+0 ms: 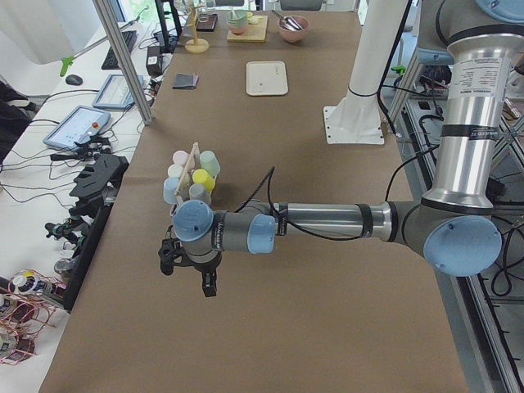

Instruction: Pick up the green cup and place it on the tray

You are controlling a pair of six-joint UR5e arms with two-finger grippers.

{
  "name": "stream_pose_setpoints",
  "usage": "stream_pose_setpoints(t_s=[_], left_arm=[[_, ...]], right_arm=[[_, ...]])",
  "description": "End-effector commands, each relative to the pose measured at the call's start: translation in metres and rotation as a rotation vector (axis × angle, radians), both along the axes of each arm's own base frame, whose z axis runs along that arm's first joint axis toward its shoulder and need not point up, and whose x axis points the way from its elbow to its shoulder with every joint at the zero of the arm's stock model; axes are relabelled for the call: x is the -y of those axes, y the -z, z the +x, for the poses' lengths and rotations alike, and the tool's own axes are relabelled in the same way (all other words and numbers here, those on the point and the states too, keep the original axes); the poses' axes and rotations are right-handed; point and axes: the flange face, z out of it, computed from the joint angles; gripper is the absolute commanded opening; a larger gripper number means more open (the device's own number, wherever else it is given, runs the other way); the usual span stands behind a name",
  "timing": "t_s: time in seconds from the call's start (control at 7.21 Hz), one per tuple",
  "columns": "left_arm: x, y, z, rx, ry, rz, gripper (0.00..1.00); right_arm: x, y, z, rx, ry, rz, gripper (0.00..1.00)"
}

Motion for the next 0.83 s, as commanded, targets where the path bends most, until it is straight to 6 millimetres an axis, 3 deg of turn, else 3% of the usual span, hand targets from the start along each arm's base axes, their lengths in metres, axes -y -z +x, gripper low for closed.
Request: stream_pose_setpoints(t_s=[0.0,0.69], left_arm=[[0.0009,0.0034,0.0004,-0.001,0.000,0.005,0.98],[0.0037,0.0063,0.0003,-0.001,0.000,0.008,0.99]], right_arm=[[0.0013,0.0155,0.0002,0.001,0.001,0.032,1.00],[-0.0004,0.0178,0.0004,0.000,0.003,0.039,1.00]])
